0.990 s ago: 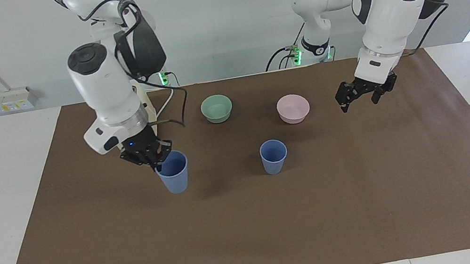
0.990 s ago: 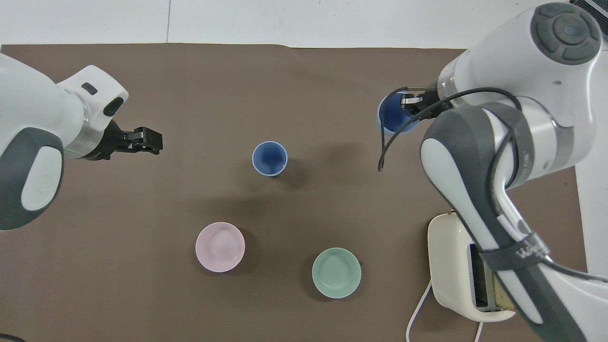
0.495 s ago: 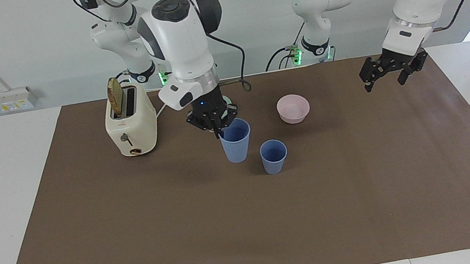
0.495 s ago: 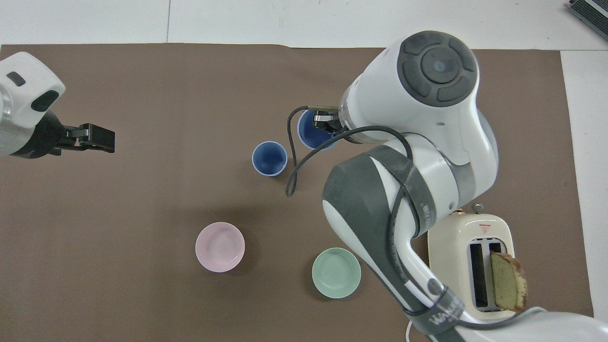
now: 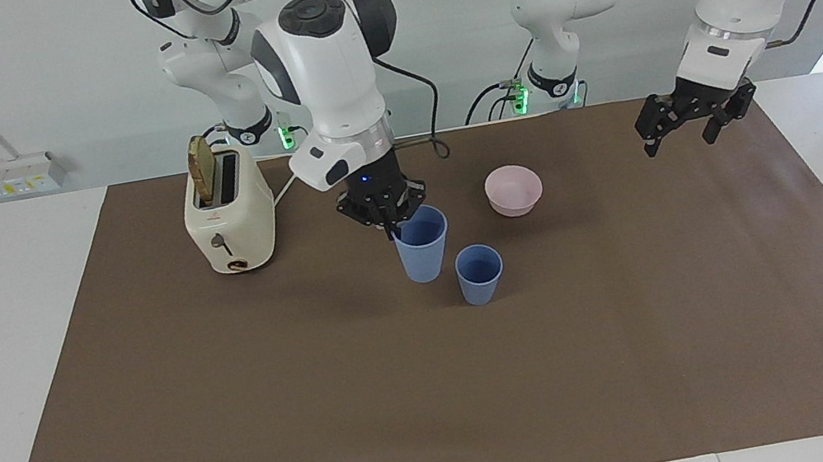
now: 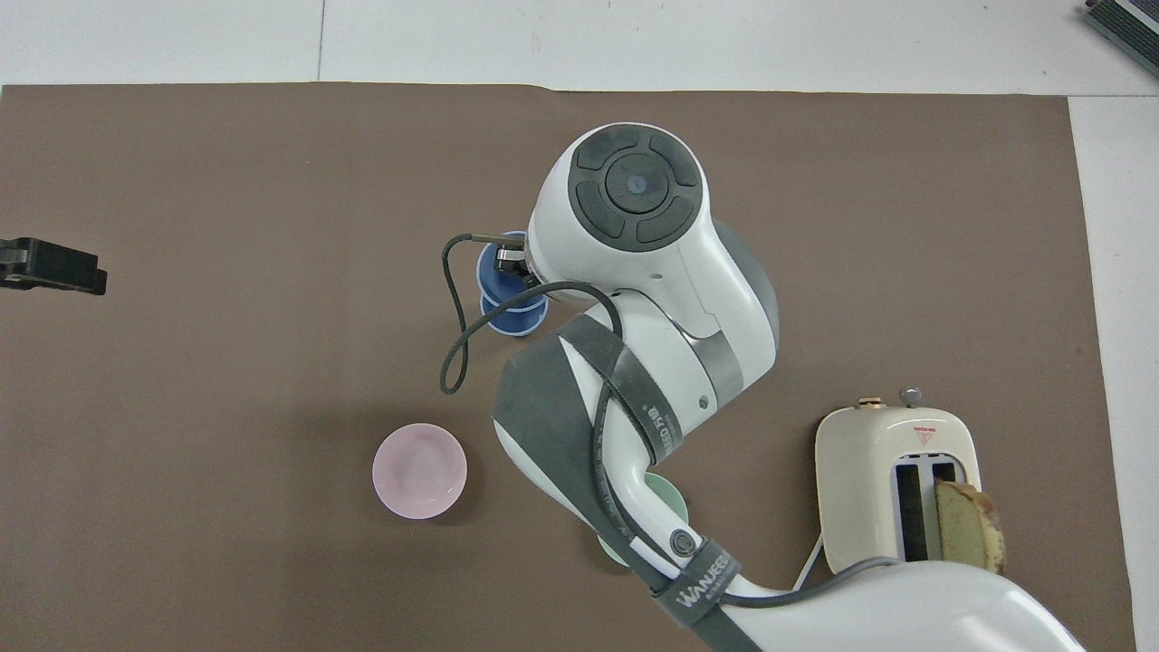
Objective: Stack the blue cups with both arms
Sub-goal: 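Lower the held blue cup into the placed cup with the right gripper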
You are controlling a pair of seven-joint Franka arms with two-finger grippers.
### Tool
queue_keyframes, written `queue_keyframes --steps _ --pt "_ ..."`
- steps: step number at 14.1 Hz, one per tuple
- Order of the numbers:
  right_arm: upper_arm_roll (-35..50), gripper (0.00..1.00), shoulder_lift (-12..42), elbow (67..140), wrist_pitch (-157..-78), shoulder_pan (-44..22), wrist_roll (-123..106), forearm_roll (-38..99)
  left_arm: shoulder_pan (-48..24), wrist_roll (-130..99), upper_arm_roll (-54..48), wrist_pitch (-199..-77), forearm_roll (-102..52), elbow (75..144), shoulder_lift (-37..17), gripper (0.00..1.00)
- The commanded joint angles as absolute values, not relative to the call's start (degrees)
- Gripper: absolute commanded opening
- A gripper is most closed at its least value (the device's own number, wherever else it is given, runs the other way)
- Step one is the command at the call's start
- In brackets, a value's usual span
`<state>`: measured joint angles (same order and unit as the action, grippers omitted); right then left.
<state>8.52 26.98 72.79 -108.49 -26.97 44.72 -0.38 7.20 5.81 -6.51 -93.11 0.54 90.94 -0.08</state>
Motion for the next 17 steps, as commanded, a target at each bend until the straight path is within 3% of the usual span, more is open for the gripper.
queue_keyframes --steps 1,8,14,17 --pt "8.79 0.00 27.77 71.45 -108.54 -26.89 45.53 1.93 7.65 6.85 -6.86 -91.06 0.79 93.85 2.10 1.00" --pt "8.79 0.00 27.77 76.98 -114.15 -27.16 44.47 2.37 5.28 3.45 -7.03 -92.46 0.70 101.87 5.89 1.00" --pt "8.79 0.00 27.60 80.77 -117.16 -27.07 43.33 2.37 5.80 2.73 -6.86 -91.85 -1.49 93.27 5.27 1.00" --pt "8.79 0.00 27.07 82.26 -116.98 -27.07 43.33 2.46 5.36 2.72 -7.12 -89.04 -1.41 92.37 5.89 1.00"
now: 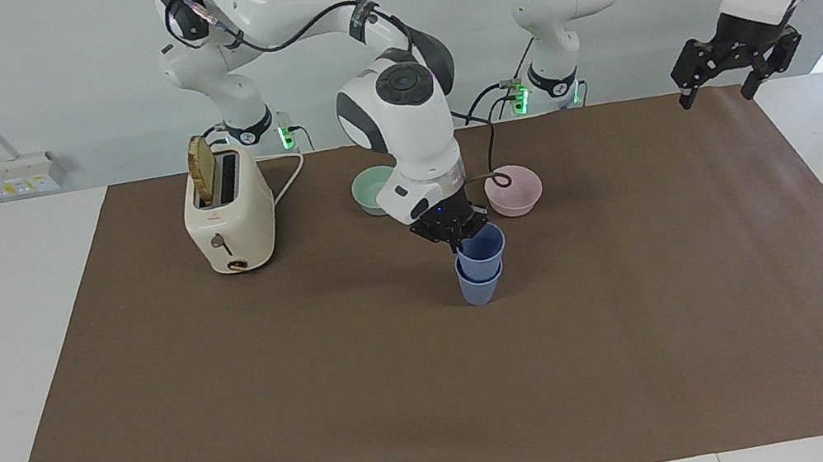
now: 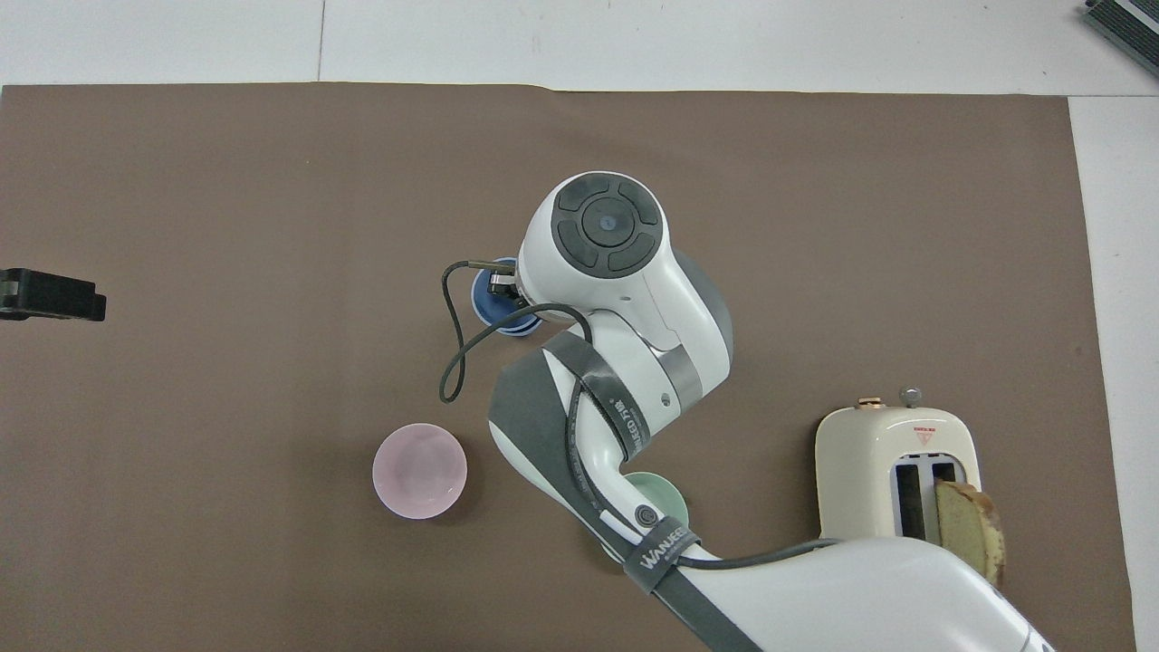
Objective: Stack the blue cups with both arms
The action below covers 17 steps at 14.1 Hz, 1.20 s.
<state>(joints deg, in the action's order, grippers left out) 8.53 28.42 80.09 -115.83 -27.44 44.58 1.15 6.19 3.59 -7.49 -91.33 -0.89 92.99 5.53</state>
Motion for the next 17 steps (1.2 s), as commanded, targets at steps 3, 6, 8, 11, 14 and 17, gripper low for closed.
queue_keyframes --steps 3,6,8,11,14,17 --pt "8.79 0.09 27.07 82.27 -116.89 -27.07 43.33 2.46 5.45 2.72 -7.21 -87.63 -1.41 90.97 5.98 1.00" --pt "8.79 0.36 27.16 81.92 -116.63 -27.07 43.85 2.55 5.62 2.99 -7.12 -87.98 -1.41 90.97 6.07 1.00" --pt "8.79 0.76 26.55 81.48 -116.02 -27.07 43.95 2.46 5.80 3.08 -6.86 -87.80 -1.32 90.97 6.06 1.00" --pt "8.53 0.93 21.99 81.56 -112.34 -24.27 42.81 2.37 6.15 2.99 -6.68 -87.71 -1.32 90.97 6.07 1.00" --pt "8.44 1.00 16.37 82.61 -105.15 -19.97 36.15 1.76 6.06 3.08 -6.77 -87.71 -1.32 90.97 6.07 1.00" --pt "8.44 1.00 7.42 88.92 -102.22 -13.91 28.42 1.49 6.15 2.99 -6.68 -87.71 -1.32 90.97 6.15 1.00"
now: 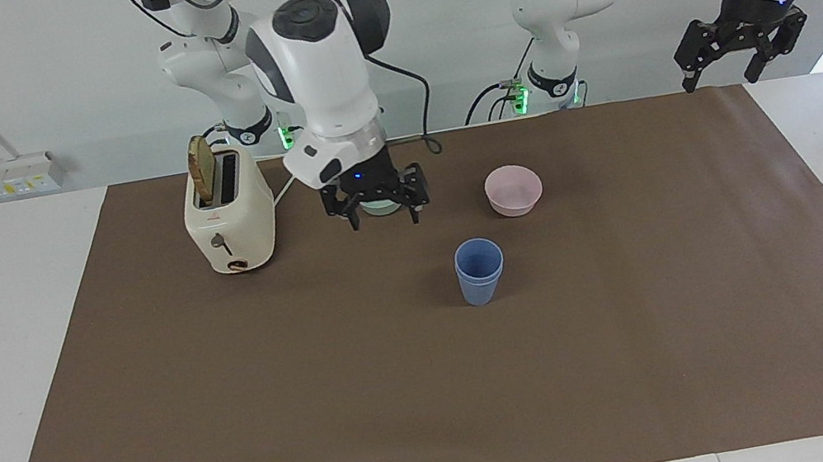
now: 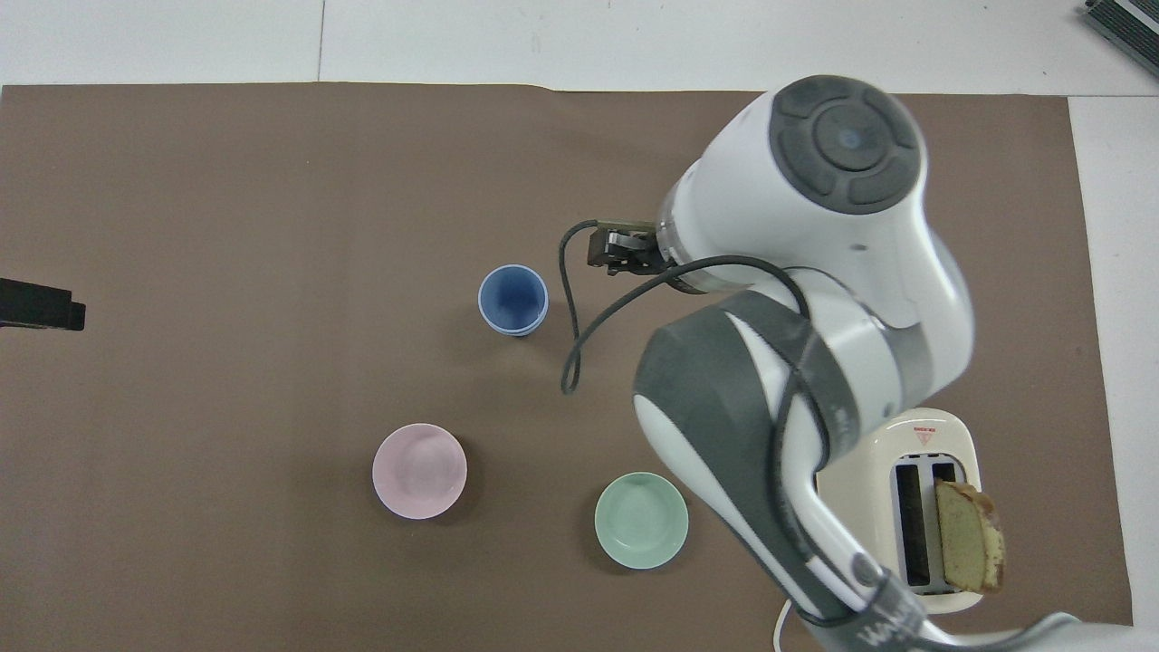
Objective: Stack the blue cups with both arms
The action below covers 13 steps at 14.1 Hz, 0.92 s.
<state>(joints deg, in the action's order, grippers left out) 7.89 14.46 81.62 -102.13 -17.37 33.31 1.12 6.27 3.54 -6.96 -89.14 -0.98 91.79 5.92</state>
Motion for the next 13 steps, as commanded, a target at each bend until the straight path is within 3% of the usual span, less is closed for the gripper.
queue_keyframes --steps 1,5,9,13 --pt "8.44 1.00 3.99 91.56 -101.09 -11.97 25.34 1.49 6.15 3.08 -6.68 -87.71 -1.32 90.97 6.15 1.00" --pt "8.26 1.00 -2.72 92.21 -92.65 -5.81 16.45 1.49 6.06 3.08 -6.68 -87.71 -1.32 90.97 6.06 1.00" --pt "8.00 1.00 -1.67 85.18 -85.44 -2.64 13.19 -2.00 6.06 3.08 -6.68 -87.71 -1.32 90.97 6.15 1.00" --pt "6.25 1.00 -1.76 83.94 -82.44 -2.55 8.97 -4.05 6.06 3.08 -6.68 -87.71 -1.32 90.97 6.06 1.00"
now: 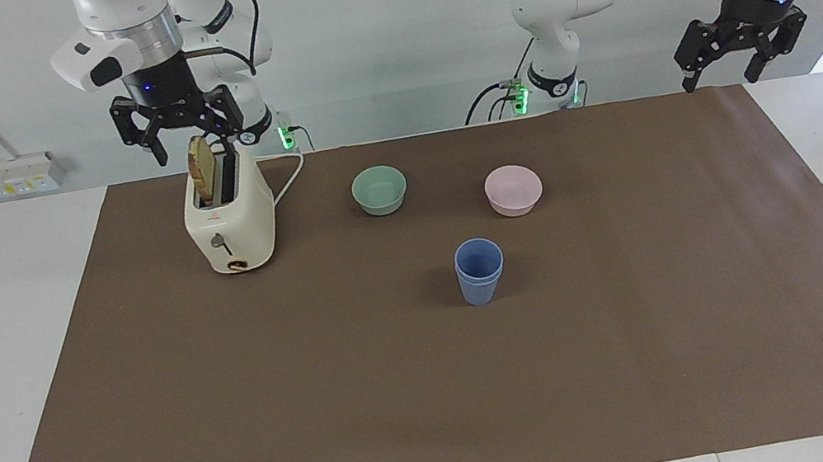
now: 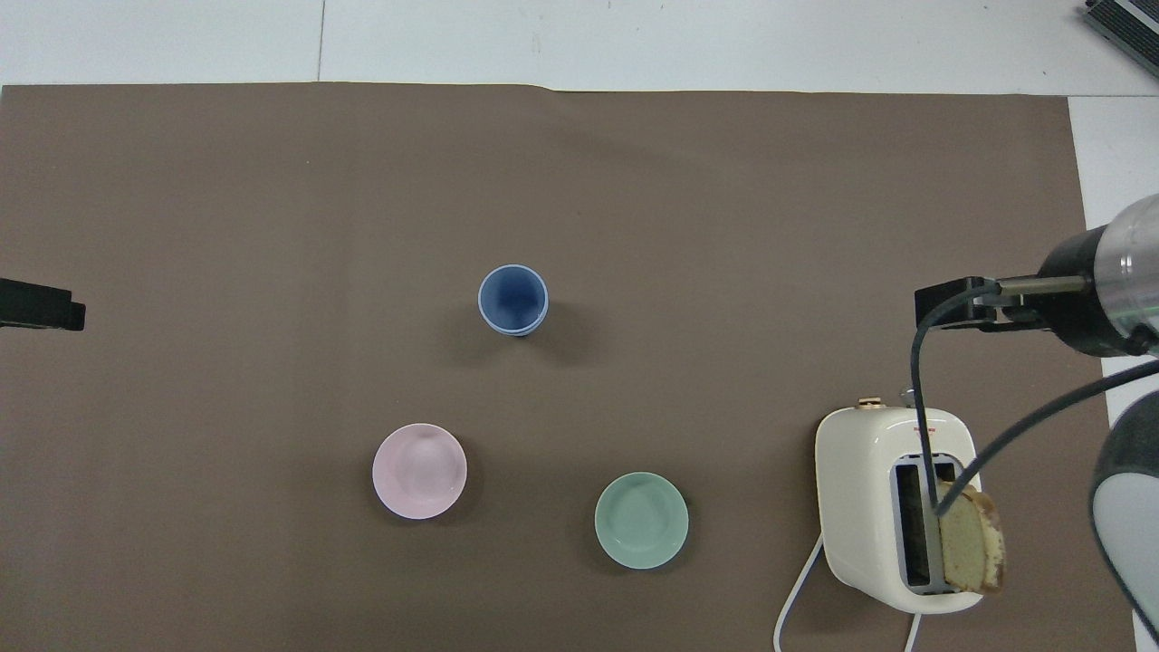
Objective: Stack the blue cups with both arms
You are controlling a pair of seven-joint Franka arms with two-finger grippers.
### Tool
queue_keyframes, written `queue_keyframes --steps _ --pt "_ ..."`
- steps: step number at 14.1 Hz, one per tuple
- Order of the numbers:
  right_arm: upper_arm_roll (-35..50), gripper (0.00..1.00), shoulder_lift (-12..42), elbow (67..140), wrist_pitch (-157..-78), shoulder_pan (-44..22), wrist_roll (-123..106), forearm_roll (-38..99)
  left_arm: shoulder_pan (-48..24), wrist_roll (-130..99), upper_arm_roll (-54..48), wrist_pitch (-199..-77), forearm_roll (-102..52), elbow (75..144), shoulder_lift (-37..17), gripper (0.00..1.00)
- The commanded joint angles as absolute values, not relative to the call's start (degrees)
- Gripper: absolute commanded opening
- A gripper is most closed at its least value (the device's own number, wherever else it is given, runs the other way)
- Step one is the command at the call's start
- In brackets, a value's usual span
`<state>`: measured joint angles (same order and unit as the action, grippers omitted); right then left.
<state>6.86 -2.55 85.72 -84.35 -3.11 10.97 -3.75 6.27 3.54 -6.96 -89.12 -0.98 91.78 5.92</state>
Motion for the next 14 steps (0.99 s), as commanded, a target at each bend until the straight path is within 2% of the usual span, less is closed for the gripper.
queue_keyframes --steps 1,4,14 --pt "5.81 1.00 -1.76 83.94 -82.44 -2.46 8.88 -3.70 6.06 2.99 -6.68 -87.71 -1.32 90.97 6.06 1.00" --pt "4.22 1.00 -1.67 84.28 -83.84 -2.11 8.88 1.13 6.06 3.08 -6.68 -87.71 -1.32 90.97 6.06 1.00" --pt "4.13 1.00 -3.25 86.75 -83.76 -1.49 9.05 0.53 6.07 3.08 -6.68 -87.71 -1.32 90.97 6.06 1.00"
